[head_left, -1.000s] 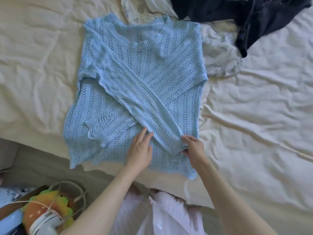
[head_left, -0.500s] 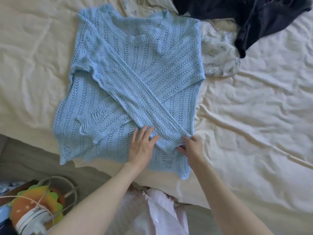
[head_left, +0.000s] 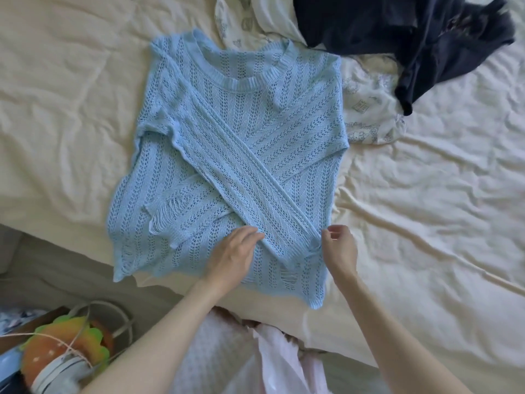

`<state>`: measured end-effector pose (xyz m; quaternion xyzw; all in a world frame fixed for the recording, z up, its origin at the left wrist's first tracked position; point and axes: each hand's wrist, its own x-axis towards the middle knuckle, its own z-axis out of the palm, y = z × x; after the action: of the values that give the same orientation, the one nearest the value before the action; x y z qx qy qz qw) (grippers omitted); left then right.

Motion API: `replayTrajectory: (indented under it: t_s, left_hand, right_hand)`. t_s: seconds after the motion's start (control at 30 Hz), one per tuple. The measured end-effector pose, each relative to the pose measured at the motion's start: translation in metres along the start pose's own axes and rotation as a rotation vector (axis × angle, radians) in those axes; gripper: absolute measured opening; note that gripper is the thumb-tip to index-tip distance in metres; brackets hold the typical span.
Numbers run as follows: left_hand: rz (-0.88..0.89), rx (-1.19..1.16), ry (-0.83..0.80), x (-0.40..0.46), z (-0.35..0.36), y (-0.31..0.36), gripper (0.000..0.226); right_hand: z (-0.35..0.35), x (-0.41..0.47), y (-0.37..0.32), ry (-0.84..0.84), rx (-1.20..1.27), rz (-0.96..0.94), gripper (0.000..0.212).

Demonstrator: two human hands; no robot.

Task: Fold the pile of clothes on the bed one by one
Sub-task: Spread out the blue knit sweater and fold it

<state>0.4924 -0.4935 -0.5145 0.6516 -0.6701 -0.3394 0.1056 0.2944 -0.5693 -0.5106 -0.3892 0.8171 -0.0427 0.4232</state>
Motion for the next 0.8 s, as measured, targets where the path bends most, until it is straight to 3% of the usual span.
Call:
replayTrajectory:
  t_s: [0.2, 0.4, 0.57, 0.67, 0.8]
  left_hand:
    - [-0.271, 0.022, 0.285, 0.023, -0.079, -0.072, 0.029]
    - [-0.523, 0.015, 0.478, 0.074, -0.137, -0.173, 0.034]
    - [-0.502, -0.070, 0.411, 0.107, -0.145, -0.218, 0.045]
    - [-0.467, -0.062, 0.453, 0.112, -0.144, -0.227, 0.033]
    - [-0.445, -0.250, 0.505, 0.105, -0.149, -0.242, 0.025]
  right_hand:
    - [0.045, 0.010, -0.120, -0.124, -0.071, -0.355, 0.031]
    - [0.125, 0.038, -0.244, -0.290, -0.210, -0.557, 0.033]
    - [0.190, 0.070, -0.326, -0.296, -0.196, -0.616, 0.036]
    - [0.213, 0.085, -0.360, -0.296, -0.260, -0.671, 0.039]
    - [0.227, 0.096, -0.393, -0.315, -0.404, -0.630, 0.023]
